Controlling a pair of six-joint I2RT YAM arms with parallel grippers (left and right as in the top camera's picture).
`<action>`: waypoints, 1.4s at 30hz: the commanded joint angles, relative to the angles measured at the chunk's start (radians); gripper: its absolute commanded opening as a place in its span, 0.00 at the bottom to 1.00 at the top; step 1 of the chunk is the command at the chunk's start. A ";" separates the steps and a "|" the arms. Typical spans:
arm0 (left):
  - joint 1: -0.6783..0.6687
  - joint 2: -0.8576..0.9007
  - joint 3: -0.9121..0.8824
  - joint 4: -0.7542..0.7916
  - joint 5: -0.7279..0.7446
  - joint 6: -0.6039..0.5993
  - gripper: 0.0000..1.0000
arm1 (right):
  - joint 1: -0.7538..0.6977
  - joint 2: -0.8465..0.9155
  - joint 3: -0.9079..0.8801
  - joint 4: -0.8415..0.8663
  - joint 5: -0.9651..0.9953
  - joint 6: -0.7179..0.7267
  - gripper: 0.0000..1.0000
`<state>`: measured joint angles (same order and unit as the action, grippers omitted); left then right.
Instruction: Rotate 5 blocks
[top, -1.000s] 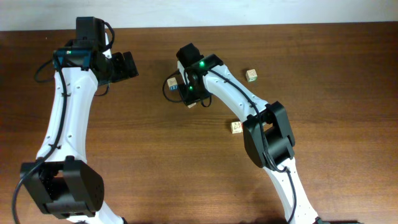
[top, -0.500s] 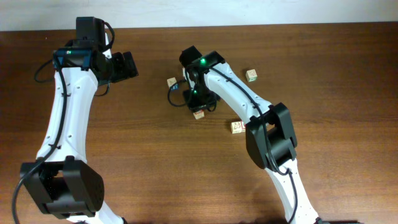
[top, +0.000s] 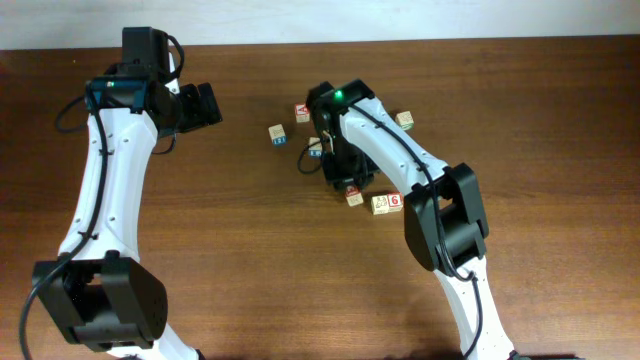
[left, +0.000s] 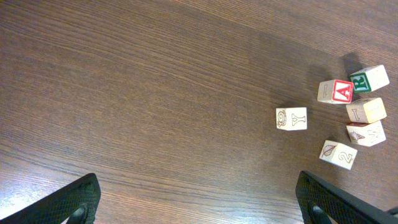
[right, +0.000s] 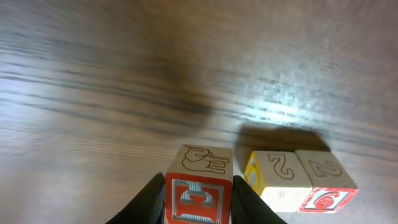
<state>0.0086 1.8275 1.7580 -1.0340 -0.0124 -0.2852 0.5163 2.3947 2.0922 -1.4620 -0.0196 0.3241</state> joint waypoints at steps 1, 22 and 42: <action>0.000 0.005 0.016 0.000 -0.010 -0.013 0.99 | -0.003 -0.032 -0.030 -0.001 0.031 0.026 0.32; 0.000 0.005 0.016 0.000 -0.010 -0.014 0.99 | -0.003 -0.032 -0.029 -0.039 0.025 0.025 0.39; 0.000 0.005 0.016 0.001 -0.010 -0.013 0.99 | -0.047 -0.013 0.126 0.438 0.010 0.196 0.43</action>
<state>0.0086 1.8275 1.7580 -1.0340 -0.0124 -0.2855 0.4431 2.3909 2.2509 -1.0679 -0.0151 0.4000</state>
